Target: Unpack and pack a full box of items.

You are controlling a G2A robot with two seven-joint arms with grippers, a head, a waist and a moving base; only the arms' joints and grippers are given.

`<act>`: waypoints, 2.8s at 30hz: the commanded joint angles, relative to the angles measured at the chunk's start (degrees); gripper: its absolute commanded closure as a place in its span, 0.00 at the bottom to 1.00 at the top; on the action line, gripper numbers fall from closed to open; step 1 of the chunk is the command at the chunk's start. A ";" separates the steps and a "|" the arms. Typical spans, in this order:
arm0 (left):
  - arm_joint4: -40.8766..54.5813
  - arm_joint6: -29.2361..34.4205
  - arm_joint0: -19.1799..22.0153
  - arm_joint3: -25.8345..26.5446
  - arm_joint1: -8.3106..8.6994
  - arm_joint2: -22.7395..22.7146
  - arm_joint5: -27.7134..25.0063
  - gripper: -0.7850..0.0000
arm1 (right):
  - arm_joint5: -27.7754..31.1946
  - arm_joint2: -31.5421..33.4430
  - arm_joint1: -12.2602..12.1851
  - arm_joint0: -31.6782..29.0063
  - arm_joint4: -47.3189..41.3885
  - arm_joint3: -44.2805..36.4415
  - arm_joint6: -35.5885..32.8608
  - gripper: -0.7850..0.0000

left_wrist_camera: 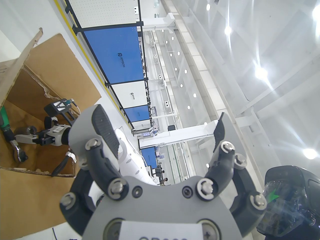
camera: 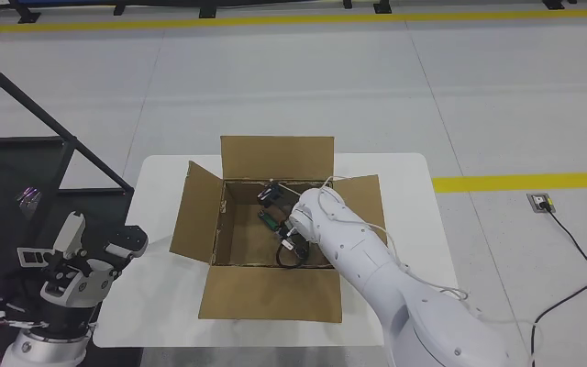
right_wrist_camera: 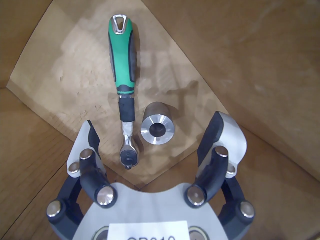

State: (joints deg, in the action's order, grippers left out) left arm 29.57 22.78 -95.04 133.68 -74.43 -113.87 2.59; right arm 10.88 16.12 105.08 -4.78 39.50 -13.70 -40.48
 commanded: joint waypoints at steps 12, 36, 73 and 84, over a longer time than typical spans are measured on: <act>1.23 -0.51 -2.11 0.35 -0.01 -0.56 -2.66 0.00 | -1.17 1.18 -0.52 -1.04 2.16 0.31 -0.48 0.05; 0.24 -2.39 -1.73 -0.13 0.28 0.24 -3.20 0.00 | -1.46 4.41 -1.12 -2.82 3.34 0.38 1.91 0.69; -0.23 -1.54 1.03 -0.88 1.11 0.94 -2.82 0.00 | -9.79 37.56 -25.58 -32.94 34.34 -87.18 -27.44 1.00; 1.56 -1.68 1.36 -2.12 1.24 -0.51 -2.16 0.00 | -14.34 60.90 -29.26 -48.07 46.89 -103.15 -32.64 1.00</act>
State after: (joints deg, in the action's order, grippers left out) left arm 31.16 21.10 -93.68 131.55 -73.18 -114.38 0.44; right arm -2.84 74.97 75.96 -52.72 85.16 -117.99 -72.31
